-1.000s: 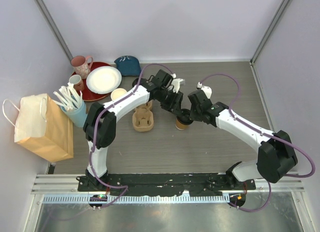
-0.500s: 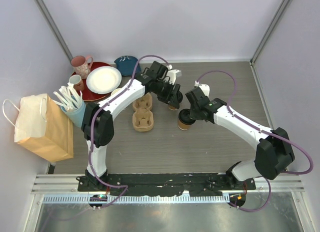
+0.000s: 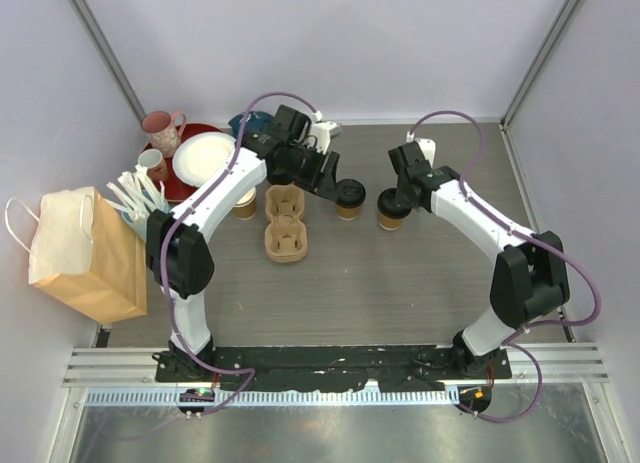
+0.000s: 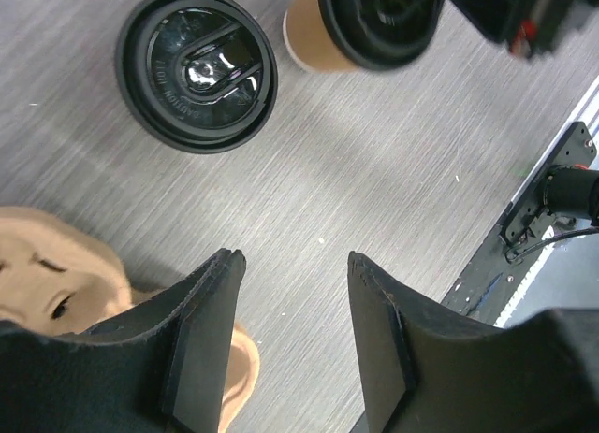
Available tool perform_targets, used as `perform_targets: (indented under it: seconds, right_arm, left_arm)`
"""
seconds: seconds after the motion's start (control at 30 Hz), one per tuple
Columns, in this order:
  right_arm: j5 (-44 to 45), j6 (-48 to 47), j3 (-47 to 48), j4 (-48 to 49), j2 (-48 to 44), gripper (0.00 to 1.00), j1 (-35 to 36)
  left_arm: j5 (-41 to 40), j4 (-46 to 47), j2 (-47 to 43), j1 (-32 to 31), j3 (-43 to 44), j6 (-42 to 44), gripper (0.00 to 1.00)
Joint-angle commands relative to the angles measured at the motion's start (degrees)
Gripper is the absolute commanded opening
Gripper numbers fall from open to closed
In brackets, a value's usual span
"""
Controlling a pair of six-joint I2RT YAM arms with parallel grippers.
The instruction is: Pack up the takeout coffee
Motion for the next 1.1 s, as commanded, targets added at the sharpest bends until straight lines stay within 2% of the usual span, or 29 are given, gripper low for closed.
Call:
perform_targets:
  seconds: [0.0, 0.23, 0.4, 0.53, 0.57, 0.67, 0.93, 1.07]
  right_arm:
    - [1.57, -4.05, 5.91, 3.33, 3.82, 0.01, -3.81]
    - [0.34, -4.32, 11.19, 3.86, 11.82, 0.01, -5.21]
    - [-0.54, -3.88, 12.33, 3.51, 13.23, 0.04, -5.13]
    - [-0.8, -3.44, 12.77, 3.33, 11.92, 0.22, -5.13]
    - [-0.98, -3.35, 13.04, 3.33, 11.3, 0.3, -5.13]
    - [-1.16, -3.44, 14.7, 2.99, 10.77, 0.41, -5.21]
    - [-1.24, -5.28, 21.03, 0.53, 10.07, 0.61, -5.13]
    - [-3.26, -6.34, 23.06, 0.17, 7.52, 0.67, -5.13]
  left_arm:
    - [-0.84, -2.81, -6.17, 2.33, 2.48, 3.63, 0.54]
    - [-1.1, -5.27, -8.72, 6.28, 2.13, 5.12, 0.54]
    - [-1.1, -9.22, -10.91, 6.81, 3.09, 10.3, 0.54]
    - [-2.25, -12.47, -13.11, 6.82, 4.41, 13.38, 0.56]
    - [-2.25, -12.91, -13.46, 6.82, 4.67, 13.82, 0.56]
    - [-2.6, -14.5, -14.43, 6.99, 5.81, 15.23, 0.58]
    - [-6.63, -18.53, -16.19, 9.8, 6.34, 18.13, 0.61]
    - [-8.39, -21.61, -18.21, 13.31, 6.52, 18.48, 0.63]
